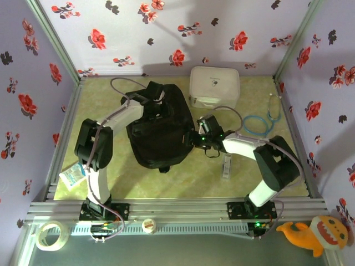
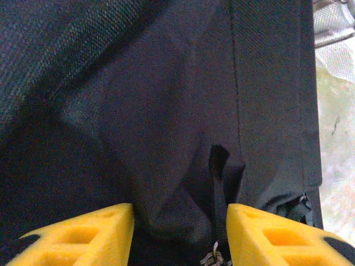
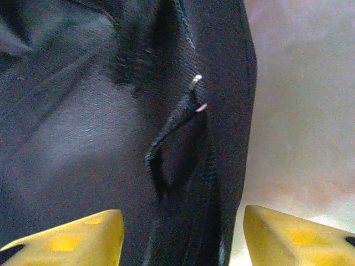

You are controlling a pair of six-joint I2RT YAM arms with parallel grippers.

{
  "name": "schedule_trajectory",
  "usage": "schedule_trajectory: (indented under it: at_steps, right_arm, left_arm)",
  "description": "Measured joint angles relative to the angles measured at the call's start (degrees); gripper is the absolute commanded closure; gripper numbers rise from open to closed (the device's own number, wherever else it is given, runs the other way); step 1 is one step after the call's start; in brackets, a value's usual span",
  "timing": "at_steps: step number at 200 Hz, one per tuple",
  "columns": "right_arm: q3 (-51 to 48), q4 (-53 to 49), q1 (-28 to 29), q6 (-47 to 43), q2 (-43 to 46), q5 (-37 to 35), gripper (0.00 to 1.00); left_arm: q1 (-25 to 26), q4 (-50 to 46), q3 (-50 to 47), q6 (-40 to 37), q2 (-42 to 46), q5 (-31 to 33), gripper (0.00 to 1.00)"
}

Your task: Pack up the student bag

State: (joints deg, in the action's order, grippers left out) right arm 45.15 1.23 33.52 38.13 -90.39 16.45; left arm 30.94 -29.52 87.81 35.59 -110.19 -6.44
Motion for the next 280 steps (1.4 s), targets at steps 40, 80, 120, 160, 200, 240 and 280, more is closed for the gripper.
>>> schedule_trajectory:
  at_steps: [40,80,120,160,200,240,280]
  right_arm:
    - [2.16,-0.31,-5.18,-0.2,4.46,-2.23,0.24]
    - [18.16,-3.69,-8.96,-3.17,-9.33,-2.23,0.27]
    - [25.0,-5.44,-9.05,-5.16,-17.86,-0.07,0.38]
    - [24.98,-5.7,-9.05,-5.57,-18.93,3.17,0.64]
    - [22.29,-2.73,-9.05,-5.2,-18.88,6.84,0.77]
    - [19.71,1.29,-9.25,-4.5,-18.38,9.42,0.79]
    - [18.95,2.03,-9.25,-4.52,-17.97,9.75,0.8]
  left_arm:
    - [1.53,-3.23,2.23,-3.26,3.08,3.08,0.5]
    - [2.08,-5.46,6.25,-4.5,2.49,4.33,0.51]
    - [2.51,-9.01,13.9,-4.79,-3.3,4.57,0.55]
    - [2.56,-13.25,18.99,-5.2,-10.16,4.83,0.57]
    - [2.93,-16.2,22.47,-6.03,-13.77,4.98,0.56]
    - [3.72,-19.21,25.88,-6.25,-17.14,6.4,0.57]
    - [4.5,-23.41,29.9,-6.88,-20.61,10.45,0.65]
